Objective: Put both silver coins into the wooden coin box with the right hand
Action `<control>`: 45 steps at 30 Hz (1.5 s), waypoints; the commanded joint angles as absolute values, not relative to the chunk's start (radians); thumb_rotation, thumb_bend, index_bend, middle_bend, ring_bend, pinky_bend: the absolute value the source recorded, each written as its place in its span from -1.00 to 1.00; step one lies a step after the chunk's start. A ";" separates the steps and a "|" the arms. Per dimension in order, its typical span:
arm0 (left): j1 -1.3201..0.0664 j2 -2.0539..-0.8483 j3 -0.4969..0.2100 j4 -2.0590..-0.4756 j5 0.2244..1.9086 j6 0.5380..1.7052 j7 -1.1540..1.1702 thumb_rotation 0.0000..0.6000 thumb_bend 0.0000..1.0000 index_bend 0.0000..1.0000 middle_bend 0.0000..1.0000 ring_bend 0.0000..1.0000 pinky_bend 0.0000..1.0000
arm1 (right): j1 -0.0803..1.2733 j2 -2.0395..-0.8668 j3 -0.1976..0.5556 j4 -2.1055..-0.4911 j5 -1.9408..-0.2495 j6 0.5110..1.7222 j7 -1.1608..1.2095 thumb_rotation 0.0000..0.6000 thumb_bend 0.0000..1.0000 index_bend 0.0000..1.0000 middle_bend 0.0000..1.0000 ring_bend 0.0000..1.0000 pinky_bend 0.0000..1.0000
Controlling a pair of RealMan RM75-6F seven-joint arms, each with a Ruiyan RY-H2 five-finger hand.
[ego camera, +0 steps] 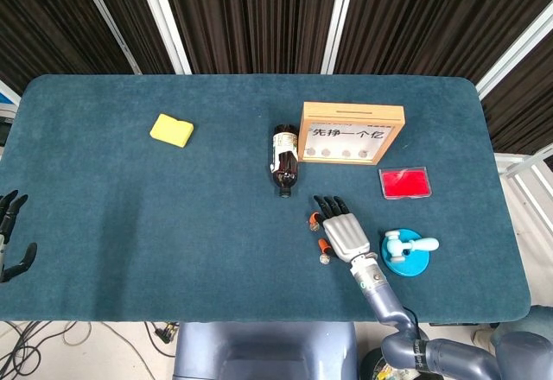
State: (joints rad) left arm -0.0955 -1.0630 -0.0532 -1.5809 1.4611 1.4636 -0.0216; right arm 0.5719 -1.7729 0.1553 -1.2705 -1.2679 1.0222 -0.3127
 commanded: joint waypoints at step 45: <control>-0.094 -1.062 -0.055 -1.585 1.450 1.458 -0.016 1.00 -0.21 -0.93 -1.00 -1.00 -1.00 | 0.579 -1.787 0.147 -1.247 -1.252 1.020 -0.295 1.00 -0.05 -0.22 -0.99 -1.00 -1.00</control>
State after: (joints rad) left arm -0.0945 -1.0617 -0.0550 -1.5854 1.4502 1.4577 -0.0163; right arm 0.5792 -1.7868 0.1474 -1.2475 -1.2528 1.0203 -0.2948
